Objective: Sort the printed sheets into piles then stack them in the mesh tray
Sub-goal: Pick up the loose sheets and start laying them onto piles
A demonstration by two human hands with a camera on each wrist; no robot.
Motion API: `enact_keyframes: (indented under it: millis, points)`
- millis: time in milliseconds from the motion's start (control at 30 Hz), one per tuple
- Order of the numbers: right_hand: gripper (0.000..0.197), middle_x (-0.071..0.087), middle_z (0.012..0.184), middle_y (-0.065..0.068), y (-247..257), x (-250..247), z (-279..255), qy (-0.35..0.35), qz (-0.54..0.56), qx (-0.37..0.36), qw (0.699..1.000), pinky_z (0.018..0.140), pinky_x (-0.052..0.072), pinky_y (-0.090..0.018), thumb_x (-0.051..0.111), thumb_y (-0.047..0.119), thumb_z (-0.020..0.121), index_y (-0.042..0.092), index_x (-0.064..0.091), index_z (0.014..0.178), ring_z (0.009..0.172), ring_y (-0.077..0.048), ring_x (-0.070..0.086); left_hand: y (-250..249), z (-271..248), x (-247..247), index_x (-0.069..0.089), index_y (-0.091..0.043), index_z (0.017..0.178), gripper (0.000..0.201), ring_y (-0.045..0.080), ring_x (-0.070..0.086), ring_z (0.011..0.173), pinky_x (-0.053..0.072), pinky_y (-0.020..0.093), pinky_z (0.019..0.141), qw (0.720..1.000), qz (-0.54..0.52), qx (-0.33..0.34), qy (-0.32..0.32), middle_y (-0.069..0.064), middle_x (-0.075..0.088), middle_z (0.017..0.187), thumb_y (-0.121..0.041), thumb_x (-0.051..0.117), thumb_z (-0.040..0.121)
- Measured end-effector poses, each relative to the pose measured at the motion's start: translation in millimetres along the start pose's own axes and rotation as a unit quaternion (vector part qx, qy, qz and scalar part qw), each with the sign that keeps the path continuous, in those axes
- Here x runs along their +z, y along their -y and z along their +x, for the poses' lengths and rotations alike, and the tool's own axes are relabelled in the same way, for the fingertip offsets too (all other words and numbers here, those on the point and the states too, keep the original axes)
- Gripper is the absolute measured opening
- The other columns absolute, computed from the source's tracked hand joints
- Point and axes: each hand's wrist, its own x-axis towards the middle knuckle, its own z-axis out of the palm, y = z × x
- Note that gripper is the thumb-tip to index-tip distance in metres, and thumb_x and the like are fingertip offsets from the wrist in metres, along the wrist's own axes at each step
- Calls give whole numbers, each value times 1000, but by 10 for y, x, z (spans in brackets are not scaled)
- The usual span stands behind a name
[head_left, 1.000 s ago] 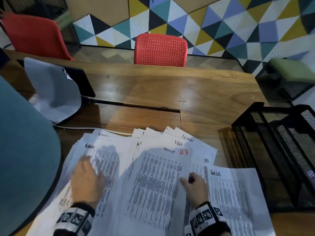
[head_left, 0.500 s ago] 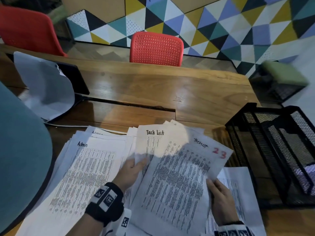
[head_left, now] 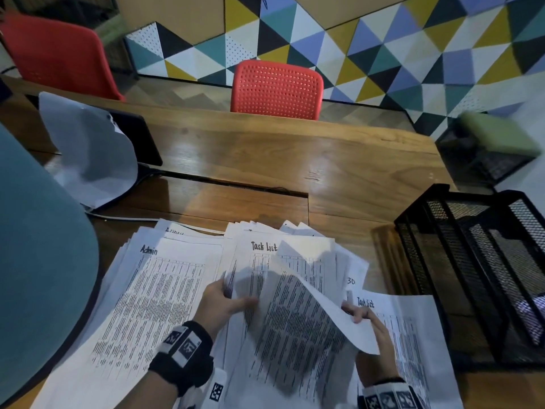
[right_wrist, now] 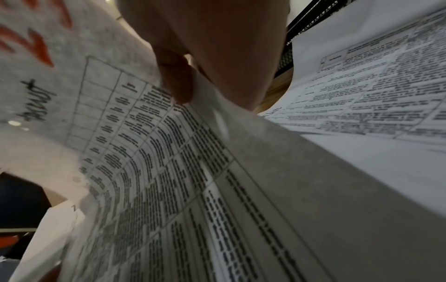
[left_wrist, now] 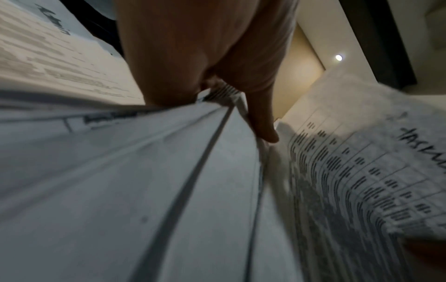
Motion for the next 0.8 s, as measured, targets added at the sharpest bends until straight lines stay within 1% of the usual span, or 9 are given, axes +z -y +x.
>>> enact_keyframes:
  millis: [133, 233, 333, 400, 533, 600, 633, 700, 800]
  points:
    - [25, 69, 116, -6, -51, 17, 31, 0, 2, 9, 1000, 74, 57, -33, 66, 20, 69, 10, 55, 50, 109, -20, 64, -26, 25, 100, 50, -19, 109, 51, 16, 67, 83, 57, 29, 73, 981, 151, 81, -89, -3, 67, 94, -27, 85, 74]
    - [23, 62, 129, -7, -96, 4, 30, -3, -47, -21, 999, 103, 39, -53, 53, 6, 77, 7, 51, 55, 124, -23, 52, -5, 88, 125, 52, -20, 107, 32, 16, 62, 77, 44, 19, 60, 935, 288, 153, -142, -7, 63, 84, -18, 75, 85]
    - [30, 62, 119, -14, -89, 19, 40, -7, -43, -17, 999, 88, 46, -42, 37, -12, 88, 5, 47, 66, 112, -25, 57, -37, 64, 132, 58, -15, 97, 8, 17, 54, 68, 32, 16, 50, 899, 362, 162, -183, -4, 59, 71, -21, 63, 95]
    - [31, 61, 119, -19, -81, 39, 51, -1, -28, 1, 1000, 79, 47, -34, 35, -14, 89, 4, 48, 67, 108, -27, 59, -53, 40, 132, 56, -15, 88, 18, 18, 50, 65, 29, 23, 50, 870, 413, 176, -203, -4, 54, 66, -27, 53, 100]
    - [43, 61, 120, -19, -211, -90, 202, -5, 14, 27, 1000, 71, 55, -25, 38, -10, 86, 5, 61, 53, 109, -32, 57, -105, 1, 84, 72, -16, 89, 13, 17, 59, 74, 46, 27, 62, 827, 486, 196, -202, 0, 65, 87, -25, 64, 94]
    - [38, 64, 116, -13, -316, -208, 324, -16, 10, 47, 999, 87, 50, -31, 43, -6, 86, 12, 72, 69, 122, -43, 48, -127, -44, 71, 76, -19, 102, 18, 22, 66, 84, 58, 35, 65, 803, 509, 226, -213, 8, 70, 105, -18, 75, 84]
    - [28, 67, 112, -8, -332, -233, 362, -13, 6, 49, 999, 95, 41, -36, 50, 2, 82, 16, 73, 75, 129, -48, 40, -116, -68, 69, 75, -18, 107, 22, 23, 67, 88, 60, 34, 66, 804, 490, 258, -217, 9, 69, 112, -17, 73, 85]
    - [3, 71, 111, 1, -277, -214, 359, 10, 9, 48, 999, 101, 33, -41, 72, 22, 66, 21, 73, 67, 132, -45, 38, -176, -156, 81, 71, -18, 106, 16, 7, 65, 86, 59, 21, 64, 874, 348, 298, -161, 1, 66, 113, -15, 61, 94]
    - [16, 64, 127, -4, -221, -128, 355, 40, 29, 40, 998, 104, 34, -46, 77, 28, 61, 15, 67, 60, 123, -24, 52, -222, -297, 133, 66, -19, 93, 19, -2, 55, 63, 46, 18, 61, 974, 105, 200, 21, -15, 63, 77, -12, 51, 101]
